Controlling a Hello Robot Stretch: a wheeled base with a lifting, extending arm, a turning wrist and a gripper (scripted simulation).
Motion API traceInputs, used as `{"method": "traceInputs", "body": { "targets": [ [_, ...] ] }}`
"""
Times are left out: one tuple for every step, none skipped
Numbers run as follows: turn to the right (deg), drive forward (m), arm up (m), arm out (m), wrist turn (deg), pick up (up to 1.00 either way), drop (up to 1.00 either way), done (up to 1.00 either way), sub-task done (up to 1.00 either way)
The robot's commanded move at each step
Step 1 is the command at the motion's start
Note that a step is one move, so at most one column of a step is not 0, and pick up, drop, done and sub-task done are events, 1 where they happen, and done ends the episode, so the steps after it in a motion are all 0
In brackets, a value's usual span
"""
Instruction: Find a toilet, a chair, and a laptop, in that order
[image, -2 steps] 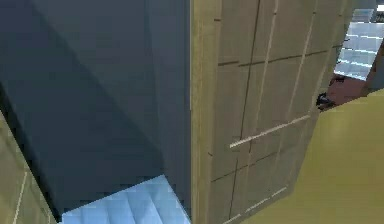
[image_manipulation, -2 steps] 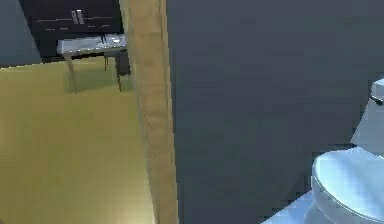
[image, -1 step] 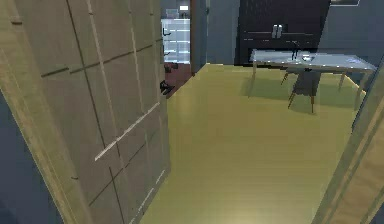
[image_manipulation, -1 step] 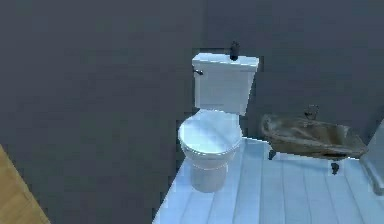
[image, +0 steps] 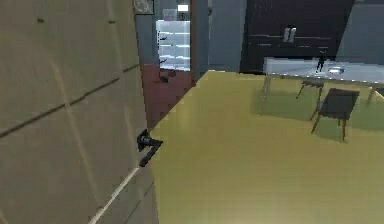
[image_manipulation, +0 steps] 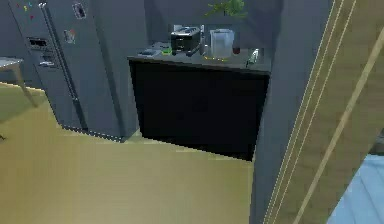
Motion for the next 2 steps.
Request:
{"method": "traceInputs", "body": {
  "targets": [
    [27.0, 0.00, 0.00, 0.00, 0.0, 0.00, 0.00, 0.00, 0.00],
    [0.0, 1.00, 0.00, 0.00, 0.0, 0.00, 0.00, 0.00, 0.00]
  ]
}}
